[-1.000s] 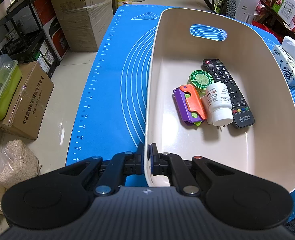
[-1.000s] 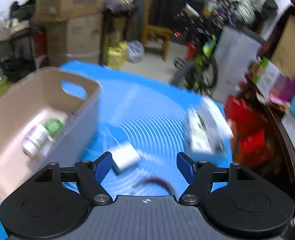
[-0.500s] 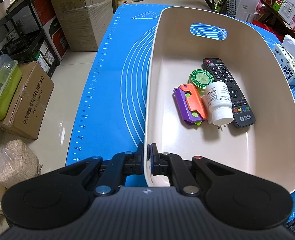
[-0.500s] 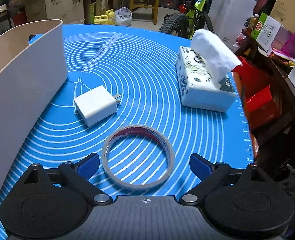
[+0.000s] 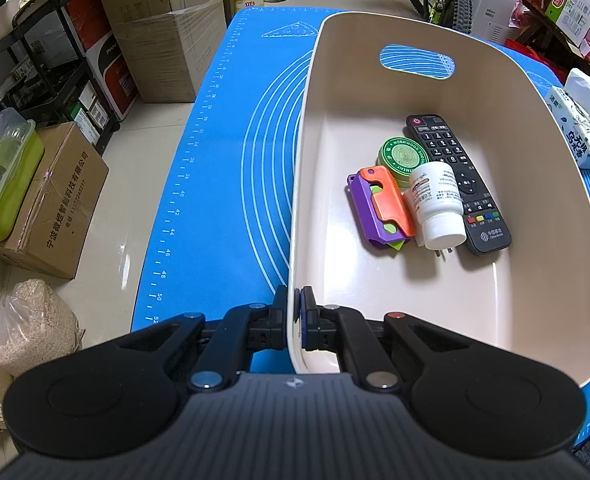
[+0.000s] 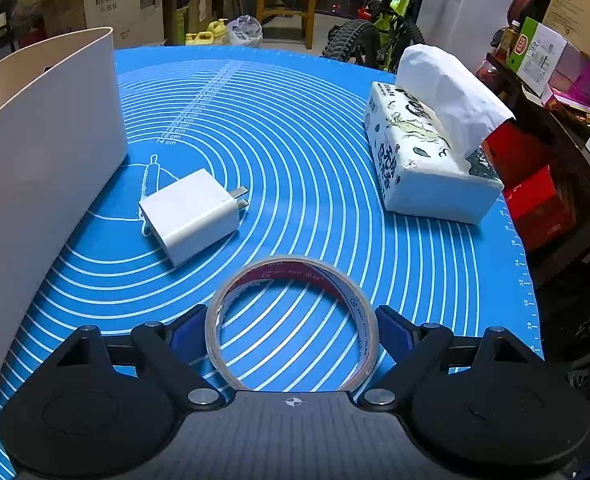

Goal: Organize rigid objects
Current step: 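Carry the tape roll into the bin and release it with the right tool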

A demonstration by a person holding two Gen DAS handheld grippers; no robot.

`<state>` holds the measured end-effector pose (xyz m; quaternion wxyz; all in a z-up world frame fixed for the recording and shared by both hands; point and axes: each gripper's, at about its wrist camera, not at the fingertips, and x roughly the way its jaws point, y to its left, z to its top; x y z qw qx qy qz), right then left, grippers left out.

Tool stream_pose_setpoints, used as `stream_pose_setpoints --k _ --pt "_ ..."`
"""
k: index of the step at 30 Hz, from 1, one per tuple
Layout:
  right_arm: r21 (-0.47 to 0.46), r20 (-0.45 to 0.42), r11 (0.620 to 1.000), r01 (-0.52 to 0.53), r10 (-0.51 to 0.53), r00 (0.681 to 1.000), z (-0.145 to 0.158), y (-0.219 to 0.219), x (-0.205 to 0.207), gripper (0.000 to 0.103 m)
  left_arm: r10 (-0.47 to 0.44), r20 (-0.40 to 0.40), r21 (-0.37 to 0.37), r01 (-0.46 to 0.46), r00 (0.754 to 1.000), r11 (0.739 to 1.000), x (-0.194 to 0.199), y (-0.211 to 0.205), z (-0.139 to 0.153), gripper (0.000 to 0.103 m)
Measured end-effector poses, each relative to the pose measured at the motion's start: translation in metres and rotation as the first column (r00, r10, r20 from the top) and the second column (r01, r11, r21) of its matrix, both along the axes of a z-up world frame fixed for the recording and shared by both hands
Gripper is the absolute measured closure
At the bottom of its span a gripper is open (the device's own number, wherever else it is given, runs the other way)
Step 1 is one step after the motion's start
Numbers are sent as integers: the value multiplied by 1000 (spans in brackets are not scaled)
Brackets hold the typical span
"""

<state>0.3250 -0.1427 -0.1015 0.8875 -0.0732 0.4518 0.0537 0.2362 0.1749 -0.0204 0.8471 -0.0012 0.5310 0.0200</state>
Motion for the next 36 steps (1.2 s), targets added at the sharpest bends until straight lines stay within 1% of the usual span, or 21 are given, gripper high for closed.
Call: stream_pose_setpoints --k 2,6,12,17,21,24,27,32,34,36 --pt "-5 14 1000 1 -1 1000 1 0 -3 15 0 0 -1 0 1000 1000 0 0 0 96" --pt "-10 81 1000 15 -14 997 15 0 -13 16 0 0 1 0 1000 1000 0 0 0 96" --pt "-2 227 1000 2 -1 974 60 13 -24 16 0 0 1 0 1000 1000 0 0 0 96" --pt "35 340 996 -77 60 938 106 40 -24 16 0 -1 1 0 1000 1000 0 0 0 96" --pt "51 395 984 -172 139 908 136 71 -19 16 1 -1 2 -1 1000 1000 0 0 -1 96" --pt "50 388 965 -256 217 896 149 100 -12 16 0 -1 2 0 1000 1000 0 1 -1 96" --pt "26 350 938 -345 315 882 151 132 -3 16 0 -1 2 0 1000 1000 0 0 -1 96" --pt "-22 223 884 -466 459 860 139 188 -2 16 0 -1 -2 0 1000 1000 0 1 -1 96" --pt "-36 170 867 -498 496 851 131 204 0 16 0 -1 -2 0 1000 1000 0 2 -1 96" --pt "-43 128 859 -509 510 850 122 215 3 16 1 -1 -3 -1 1000 1000 0 1 -1 96"
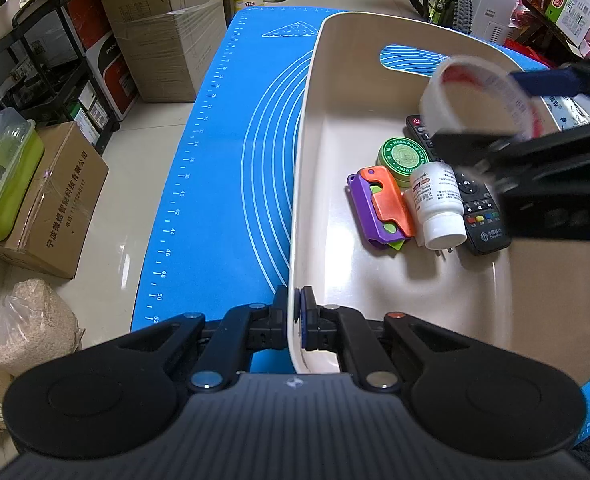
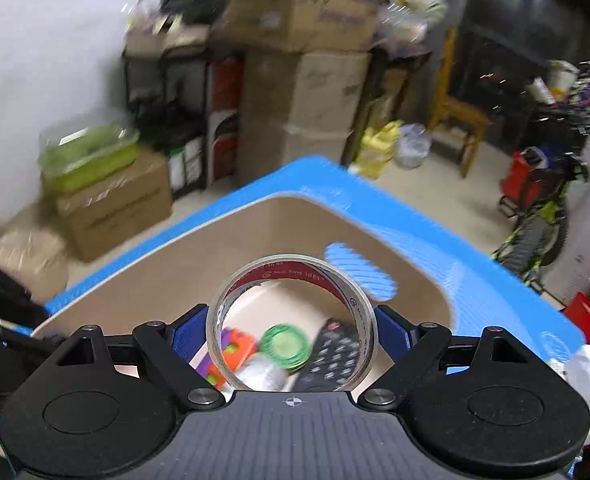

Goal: Organize rigid objects
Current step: 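Carry the tape roll into the bin and release it with the right tool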

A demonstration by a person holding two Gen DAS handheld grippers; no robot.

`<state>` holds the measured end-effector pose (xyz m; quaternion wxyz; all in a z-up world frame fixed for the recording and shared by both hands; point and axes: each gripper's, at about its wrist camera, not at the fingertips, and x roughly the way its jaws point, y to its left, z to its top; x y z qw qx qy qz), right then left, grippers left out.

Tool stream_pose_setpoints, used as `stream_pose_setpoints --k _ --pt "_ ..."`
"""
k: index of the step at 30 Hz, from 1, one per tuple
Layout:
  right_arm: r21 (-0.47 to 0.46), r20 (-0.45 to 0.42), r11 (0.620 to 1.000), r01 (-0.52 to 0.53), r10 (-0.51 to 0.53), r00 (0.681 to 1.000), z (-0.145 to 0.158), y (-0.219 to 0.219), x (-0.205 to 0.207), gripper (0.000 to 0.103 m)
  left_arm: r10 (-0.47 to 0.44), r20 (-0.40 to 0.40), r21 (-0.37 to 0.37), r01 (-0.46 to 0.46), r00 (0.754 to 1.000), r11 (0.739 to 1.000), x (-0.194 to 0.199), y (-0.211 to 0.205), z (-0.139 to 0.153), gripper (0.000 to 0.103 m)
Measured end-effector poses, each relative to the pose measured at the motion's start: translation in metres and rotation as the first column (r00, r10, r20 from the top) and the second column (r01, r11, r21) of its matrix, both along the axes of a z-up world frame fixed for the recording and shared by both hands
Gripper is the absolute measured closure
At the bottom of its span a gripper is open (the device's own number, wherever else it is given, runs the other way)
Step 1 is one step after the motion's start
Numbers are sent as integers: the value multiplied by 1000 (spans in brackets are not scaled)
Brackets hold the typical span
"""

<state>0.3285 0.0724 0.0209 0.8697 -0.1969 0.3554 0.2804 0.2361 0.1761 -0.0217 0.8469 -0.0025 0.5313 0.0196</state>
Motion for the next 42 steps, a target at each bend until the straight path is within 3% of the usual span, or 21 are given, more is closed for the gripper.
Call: stream_pose_setpoints --k 18,42 --pt "-166 -228 986 17 -55 972 -63 33 20 16 0 -1 0 0 1000 1000 1 0 0 96" --pt "-255 -268 967 19 -90 959 -79 40 26 12 0 -1 2 0 1000 1000 1 -1 0 96"
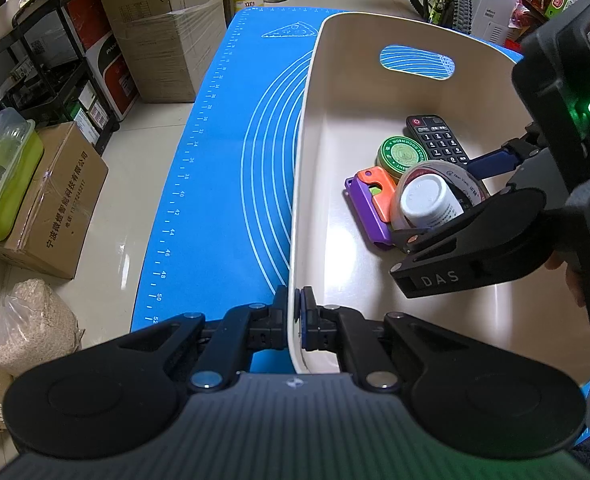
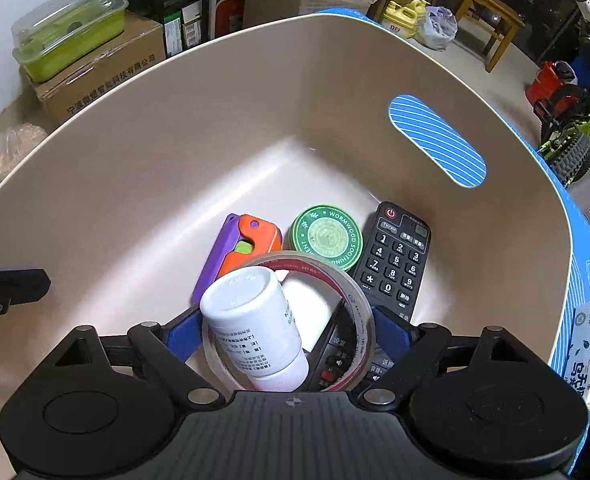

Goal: Organize rigid objects
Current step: 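Carry the tape roll into the bin and release it with the right tool, then move the right tool back over the mat toward the keys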

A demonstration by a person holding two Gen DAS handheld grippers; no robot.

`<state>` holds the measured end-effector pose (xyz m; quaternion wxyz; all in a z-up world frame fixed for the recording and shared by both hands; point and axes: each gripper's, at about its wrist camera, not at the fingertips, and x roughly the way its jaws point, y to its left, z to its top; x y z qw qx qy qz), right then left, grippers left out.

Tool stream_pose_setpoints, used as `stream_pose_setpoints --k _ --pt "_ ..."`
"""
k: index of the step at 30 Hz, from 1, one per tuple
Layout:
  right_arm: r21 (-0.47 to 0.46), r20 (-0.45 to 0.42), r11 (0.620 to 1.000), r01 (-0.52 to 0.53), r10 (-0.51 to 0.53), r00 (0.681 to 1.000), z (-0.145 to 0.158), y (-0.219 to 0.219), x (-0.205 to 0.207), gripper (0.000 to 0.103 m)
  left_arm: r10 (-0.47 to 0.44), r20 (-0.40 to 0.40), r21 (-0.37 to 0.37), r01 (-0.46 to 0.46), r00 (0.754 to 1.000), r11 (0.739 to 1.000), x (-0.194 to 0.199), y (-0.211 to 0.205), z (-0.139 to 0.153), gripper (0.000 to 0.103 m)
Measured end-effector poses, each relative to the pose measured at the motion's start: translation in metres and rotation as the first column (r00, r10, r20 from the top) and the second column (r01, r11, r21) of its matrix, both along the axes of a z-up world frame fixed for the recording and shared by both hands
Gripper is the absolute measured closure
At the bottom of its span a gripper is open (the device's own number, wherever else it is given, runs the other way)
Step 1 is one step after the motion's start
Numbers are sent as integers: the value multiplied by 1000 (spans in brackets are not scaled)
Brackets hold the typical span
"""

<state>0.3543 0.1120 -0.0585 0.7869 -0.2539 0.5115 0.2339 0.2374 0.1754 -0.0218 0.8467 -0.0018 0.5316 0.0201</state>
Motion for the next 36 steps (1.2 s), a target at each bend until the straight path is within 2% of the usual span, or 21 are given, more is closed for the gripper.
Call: stream_pose_setpoints --k 8,14,20,25,30,36 --pt "36 16 999 -4 3 1000 9 -7 -4 8 0 0 0 0 1000 1000 0 0 0 96" --pt "140 89 990 -1 -12 996 34 -25 -20 8 0 0 1 0 1000 1000 0 0 0 96" --pt "243 158 970 31 -71 985 66 -47 -37 11 0 -1 2 0 1000 1000 0 0 -1 96" --pt "309 222 949 60 -133 966 89 -79 -56 10 0 0 0 0 1000 1000 0 0 -1 96" --pt "358 269 924 130 -235 934 102 -127 -78 10 1 -1 -4 -1 1000 1000 0 0 -1 96" --pt "363 279 899 244 -355 892 92 -187 -102 9 0 -1 4 0 1000 1000 0 0 -1 96"
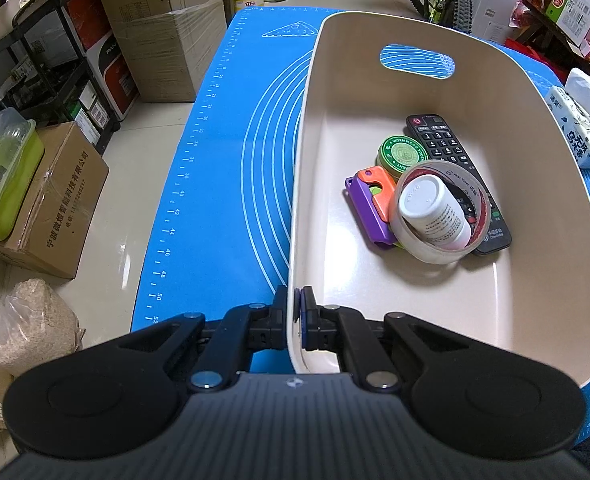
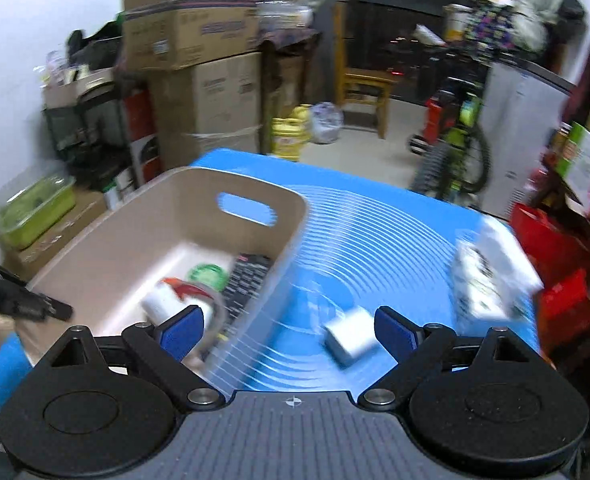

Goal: Organize rigid objects
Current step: 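Move the right tool back over the mat toward the keys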

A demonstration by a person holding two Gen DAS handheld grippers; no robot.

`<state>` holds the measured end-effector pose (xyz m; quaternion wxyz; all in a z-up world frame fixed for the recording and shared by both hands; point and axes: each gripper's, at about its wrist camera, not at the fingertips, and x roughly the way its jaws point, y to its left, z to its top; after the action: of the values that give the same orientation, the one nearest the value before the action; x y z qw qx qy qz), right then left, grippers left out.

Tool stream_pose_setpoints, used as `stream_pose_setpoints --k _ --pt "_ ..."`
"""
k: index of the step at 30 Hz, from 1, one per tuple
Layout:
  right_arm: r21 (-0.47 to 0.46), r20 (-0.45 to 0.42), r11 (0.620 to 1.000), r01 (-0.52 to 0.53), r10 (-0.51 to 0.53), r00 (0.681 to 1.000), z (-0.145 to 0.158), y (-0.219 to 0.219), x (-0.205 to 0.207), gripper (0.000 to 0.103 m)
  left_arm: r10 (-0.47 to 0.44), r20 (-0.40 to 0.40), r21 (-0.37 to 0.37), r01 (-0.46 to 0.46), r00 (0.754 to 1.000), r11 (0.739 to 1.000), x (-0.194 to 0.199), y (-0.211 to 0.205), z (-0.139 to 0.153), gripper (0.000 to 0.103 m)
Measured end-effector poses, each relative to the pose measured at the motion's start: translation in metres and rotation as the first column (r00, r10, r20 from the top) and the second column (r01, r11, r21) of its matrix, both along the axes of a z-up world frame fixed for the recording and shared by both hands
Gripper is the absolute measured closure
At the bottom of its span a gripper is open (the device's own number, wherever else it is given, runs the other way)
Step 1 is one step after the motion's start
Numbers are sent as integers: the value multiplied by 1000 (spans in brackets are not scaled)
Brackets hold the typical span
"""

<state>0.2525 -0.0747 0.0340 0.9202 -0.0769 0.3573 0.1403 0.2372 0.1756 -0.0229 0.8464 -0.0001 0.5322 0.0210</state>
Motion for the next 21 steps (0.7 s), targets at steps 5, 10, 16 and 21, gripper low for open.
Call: stream_pose_setpoints --k 5,10,16,21 --pt "-50 -66 992 112 -116 991 -28 -37 -12 9 2 0 -6 -2 1000 1000 0 0 0 96" --pt "-83 -119 983 165 -174 977 -61 -58 -19 10 2 0 -7 -2 1000 1000 0 0 1 96" --pt "-100 -200 970 223 -239 950 -97 -74 -24 10 2 0 -8 -2 1000 1000 0 0 1 96" --pt "-149 -208 968 201 -230 951 -108 -75 -40 11 0 1 -8 0 1000 1000 0 1 1 96"
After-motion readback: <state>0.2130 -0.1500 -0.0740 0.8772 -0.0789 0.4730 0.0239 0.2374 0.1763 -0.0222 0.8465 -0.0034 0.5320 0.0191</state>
